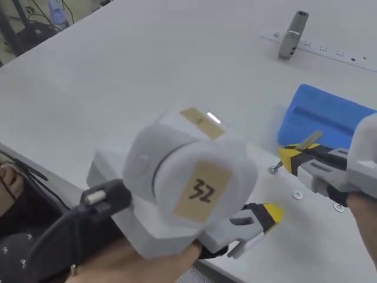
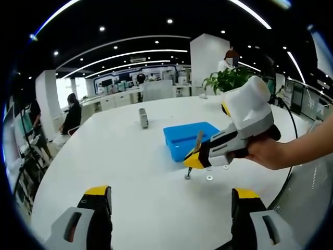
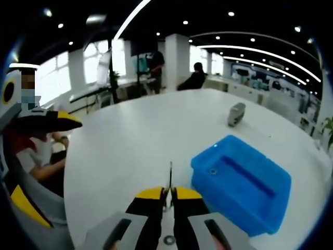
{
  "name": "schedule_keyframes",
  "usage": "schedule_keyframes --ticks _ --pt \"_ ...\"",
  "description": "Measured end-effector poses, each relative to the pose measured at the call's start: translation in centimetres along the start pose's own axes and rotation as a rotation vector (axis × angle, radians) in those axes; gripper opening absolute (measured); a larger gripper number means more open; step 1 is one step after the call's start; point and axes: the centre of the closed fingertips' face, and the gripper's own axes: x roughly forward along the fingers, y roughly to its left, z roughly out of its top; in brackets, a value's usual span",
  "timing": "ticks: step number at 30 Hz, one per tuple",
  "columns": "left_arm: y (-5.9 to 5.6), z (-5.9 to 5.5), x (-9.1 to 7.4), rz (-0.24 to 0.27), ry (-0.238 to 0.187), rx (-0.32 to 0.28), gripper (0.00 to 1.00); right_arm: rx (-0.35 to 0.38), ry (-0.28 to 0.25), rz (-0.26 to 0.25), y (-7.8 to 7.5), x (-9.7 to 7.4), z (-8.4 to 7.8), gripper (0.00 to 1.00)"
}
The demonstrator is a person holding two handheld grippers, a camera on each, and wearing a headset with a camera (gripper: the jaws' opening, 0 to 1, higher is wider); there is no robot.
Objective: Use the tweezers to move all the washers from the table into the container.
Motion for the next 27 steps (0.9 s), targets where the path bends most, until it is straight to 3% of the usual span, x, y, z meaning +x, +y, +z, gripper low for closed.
schedule_keyframes --ticks 4,14,21,27 --pt "0.0 0.1 0.0 0.000 -0.006 -0.001 0.99 0.000 0.021 0.007 0.1 0.2 0.1 0.02" --pt "-0.3 -0.1 0.0 -0.018 0.005 0.016 0.99 0.056 -0.008 0.008 -1.3 -1.4 2.7 0.02" --pt "-0.9 -0.1 0.1 -0.035 0.007 0.051 0.99 0.080 -0.059 -0.009 -2.9 -2.9 5.0 0.02" --pt "-1.3 -0.3 0.2 -0.051 0.020 0.066 0.99 0.082 -0.076 -0.045 -4.7 -2.8 5.6 0.02"
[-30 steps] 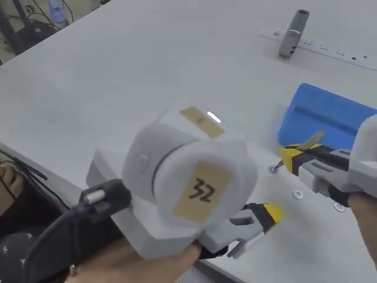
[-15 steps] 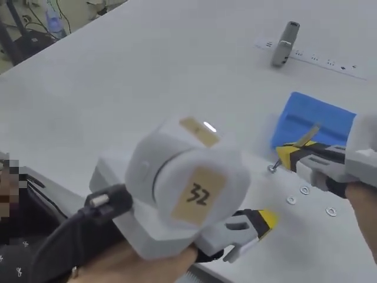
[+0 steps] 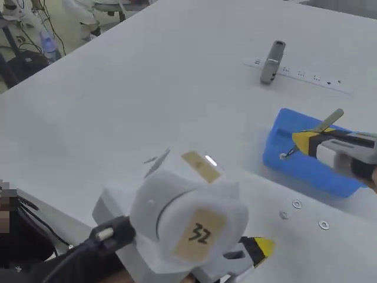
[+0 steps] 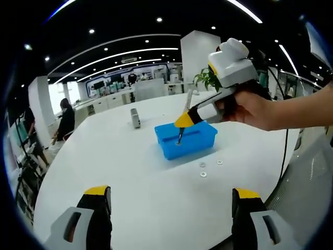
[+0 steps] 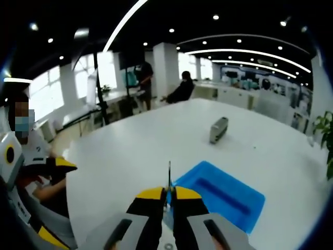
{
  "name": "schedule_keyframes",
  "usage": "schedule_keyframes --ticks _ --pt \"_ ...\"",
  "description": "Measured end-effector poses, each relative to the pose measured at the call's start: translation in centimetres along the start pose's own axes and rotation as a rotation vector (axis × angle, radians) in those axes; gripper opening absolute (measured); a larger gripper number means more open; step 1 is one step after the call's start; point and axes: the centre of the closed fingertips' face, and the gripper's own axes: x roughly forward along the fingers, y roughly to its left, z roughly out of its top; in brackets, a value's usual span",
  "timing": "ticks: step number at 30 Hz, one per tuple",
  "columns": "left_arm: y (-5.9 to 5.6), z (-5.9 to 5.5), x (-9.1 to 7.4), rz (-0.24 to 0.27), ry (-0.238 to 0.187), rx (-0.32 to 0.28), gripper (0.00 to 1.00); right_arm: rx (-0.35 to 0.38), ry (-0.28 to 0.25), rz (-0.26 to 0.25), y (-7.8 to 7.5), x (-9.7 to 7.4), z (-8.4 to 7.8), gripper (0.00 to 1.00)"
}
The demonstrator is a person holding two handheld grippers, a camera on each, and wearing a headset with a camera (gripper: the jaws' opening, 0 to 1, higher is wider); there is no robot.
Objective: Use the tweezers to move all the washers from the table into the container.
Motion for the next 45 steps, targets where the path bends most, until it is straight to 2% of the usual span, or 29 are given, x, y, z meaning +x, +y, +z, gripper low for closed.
schedule_keyframes --ticks 5,8,15,22,33,42,45 --pt "-1.0 -0.1 0.2 -0.035 0.011 0.042 0.99 0.003 -0.011 -0.030 -1.6 1.0 0.4 0.02" --pt "-1.0 -0.4 0.3 -0.035 0.027 0.048 0.99 0.009 -0.012 -0.042 -2.4 1.6 0.4 0.02" --pt "-1.4 -0.4 0.4 -0.059 0.031 0.040 0.99 -0.005 0.032 -0.077 -3.8 3.2 -1.0 0.02" --pt "-1.4 -0.6 0.4 -0.061 0.041 0.040 0.99 -0.009 0.067 -0.085 -5.1 4.7 -2.4 0.02" --pt "-1.3 -0.7 0.4 -0.057 0.047 0.039 0.99 -0.033 0.102 -0.065 -4.7 5.8 -3.4 0.02" --pt "-1.3 -0.8 0.4 -0.055 0.050 0.044 0.99 -0.056 0.102 -0.068 -4.7 5.5 -3.3 0.03" --pt "-1.2 -0.9 0.4 -0.051 0.056 0.047 0.99 -0.046 0.081 -0.069 -4.9 5.1 -2.7 0.03"
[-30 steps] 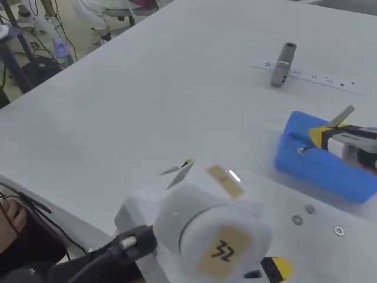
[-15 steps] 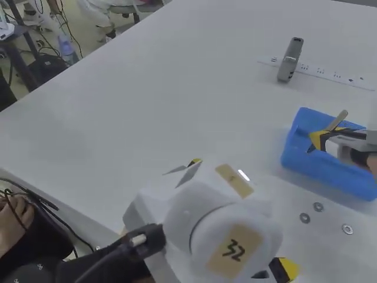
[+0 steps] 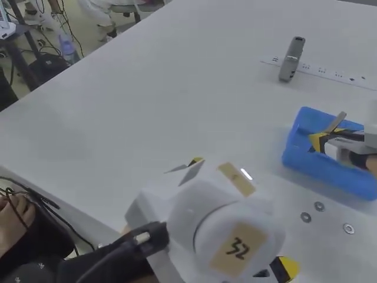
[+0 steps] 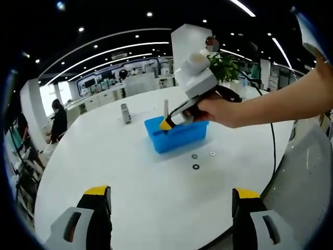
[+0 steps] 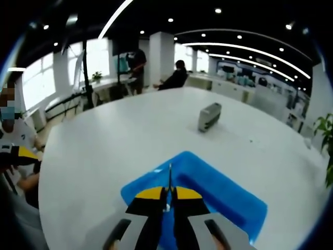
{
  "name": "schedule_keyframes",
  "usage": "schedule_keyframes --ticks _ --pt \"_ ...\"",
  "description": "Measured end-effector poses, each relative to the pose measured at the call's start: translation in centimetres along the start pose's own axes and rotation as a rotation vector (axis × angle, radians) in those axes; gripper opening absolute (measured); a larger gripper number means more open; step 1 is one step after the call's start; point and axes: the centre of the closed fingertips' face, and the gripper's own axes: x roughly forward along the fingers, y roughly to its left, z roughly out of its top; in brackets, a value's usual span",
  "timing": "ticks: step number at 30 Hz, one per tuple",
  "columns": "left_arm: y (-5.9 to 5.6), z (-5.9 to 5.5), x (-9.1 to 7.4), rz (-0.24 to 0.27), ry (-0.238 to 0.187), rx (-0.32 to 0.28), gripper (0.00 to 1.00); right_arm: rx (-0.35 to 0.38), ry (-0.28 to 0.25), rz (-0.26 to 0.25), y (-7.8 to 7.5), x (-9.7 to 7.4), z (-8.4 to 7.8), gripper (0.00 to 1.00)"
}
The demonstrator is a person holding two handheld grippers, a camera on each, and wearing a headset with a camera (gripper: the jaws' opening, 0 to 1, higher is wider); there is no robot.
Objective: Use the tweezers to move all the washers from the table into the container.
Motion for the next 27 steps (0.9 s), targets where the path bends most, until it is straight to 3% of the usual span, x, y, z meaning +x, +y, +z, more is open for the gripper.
schedule_keyframes --ticks 6,17,22,27 --pt "0.2 0.0 -0.1 0.008 -0.004 -0.004 0.99 0.009 -0.030 0.011 0.2 -1.5 1.2 0.03" --pt "0.1 0.1 -0.1 0.005 -0.007 -0.008 0.99 -0.006 -0.075 0.059 2.2 -5.0 2.7 0.03" --pt "0.1 0.1 -0.1 0.006 -0.006 -0.005 0.99 -0.014 -0.080 0.091 3.5 -6.4 2.2 0.03" --pt "0.0 0.2 -0.1 0.000 -0.007 -0.006 0.99 -0.004 -0.069 0.125 5.0 -7.3 0.6 0.04"
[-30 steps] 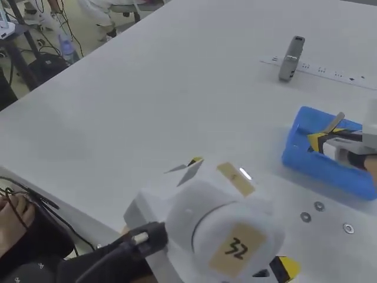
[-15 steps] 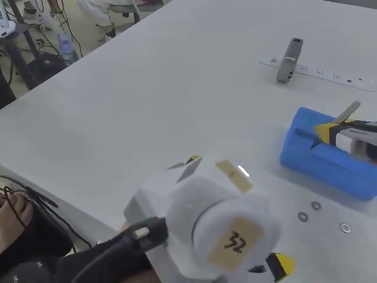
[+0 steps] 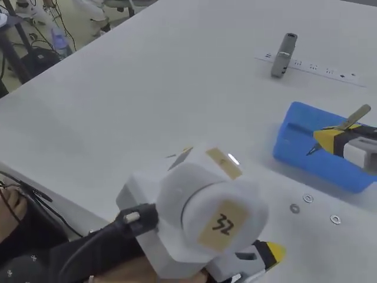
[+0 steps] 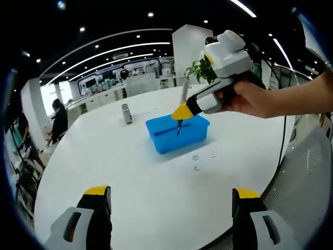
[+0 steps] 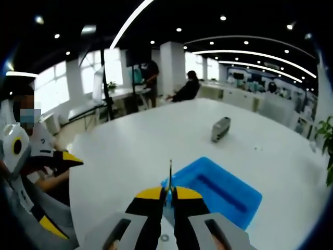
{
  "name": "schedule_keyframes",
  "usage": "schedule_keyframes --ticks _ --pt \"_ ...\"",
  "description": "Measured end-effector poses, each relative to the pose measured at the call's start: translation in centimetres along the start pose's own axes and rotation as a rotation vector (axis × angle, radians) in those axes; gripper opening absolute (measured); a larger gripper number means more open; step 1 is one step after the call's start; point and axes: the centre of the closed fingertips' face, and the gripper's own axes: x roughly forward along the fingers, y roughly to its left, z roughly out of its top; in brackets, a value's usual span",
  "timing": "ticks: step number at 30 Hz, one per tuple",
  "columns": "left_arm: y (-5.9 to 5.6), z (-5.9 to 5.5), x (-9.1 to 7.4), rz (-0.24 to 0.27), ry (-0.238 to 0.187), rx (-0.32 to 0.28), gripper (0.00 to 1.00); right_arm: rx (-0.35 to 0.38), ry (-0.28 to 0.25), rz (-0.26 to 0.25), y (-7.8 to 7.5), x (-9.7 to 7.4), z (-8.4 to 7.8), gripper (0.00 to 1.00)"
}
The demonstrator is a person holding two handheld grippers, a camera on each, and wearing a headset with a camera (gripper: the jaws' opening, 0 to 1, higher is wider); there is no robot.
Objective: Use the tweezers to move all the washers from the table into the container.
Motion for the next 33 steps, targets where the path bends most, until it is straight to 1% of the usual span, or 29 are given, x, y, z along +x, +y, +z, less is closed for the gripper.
schedule_keyframes --ticks 3,4,6,7,12,14,27,30,33 --pt "0.1 0.0 0.0 0.002 -0.003 0.001 0.99 0.009 0.006 0.020 1.1 -0.1 -1.2 0.03" --pt "0.1 0.0 0.0 0.002 -0.004 -0.001 0.99 0.010 0.027 0.025 1.4 -0.1 -2.0 0.04" --pt "0.2 0.0 0.0 0.006 -0.005 -0.005 0.99 0.014 0.042 0.034 1.8 0.0 -2.9 0.04" --pt "0.2 0.0 0.0 0.007 -0.006 -0.007 0.99 0.023 0.062 0.039 2.2 0.0 -3.6 0.04" --pt "0.3 -0.1 0.0 0.008 -0.004 -0.006 0.99 0.020 0.094 0.044 3.0 0.0 -5.2 0.04" --pt "0.3 -0.1 0.0 0.007 -0.002 -0.005 0.99 0.030 0.098 0.049 3.2 -0.1 -5.4 0.04" --pt "0.3 -0.4 0.0 0.006 0.005 -0.002 0.99 0.020 0.134 0.060 3.5 -0.1 -6.1 0.04" --pt "0.2 -0.2 0.0 0.005 0.004 -0.001 0.99 0.005 0.146 0.060 3.6 0.0 -6.5 0.04" --pt "0.3 -0.3 0.0 0.006 0.007 0.001 0.99 -0.004 0.145 0.059 3.6 0.0 -6.5 0.04"
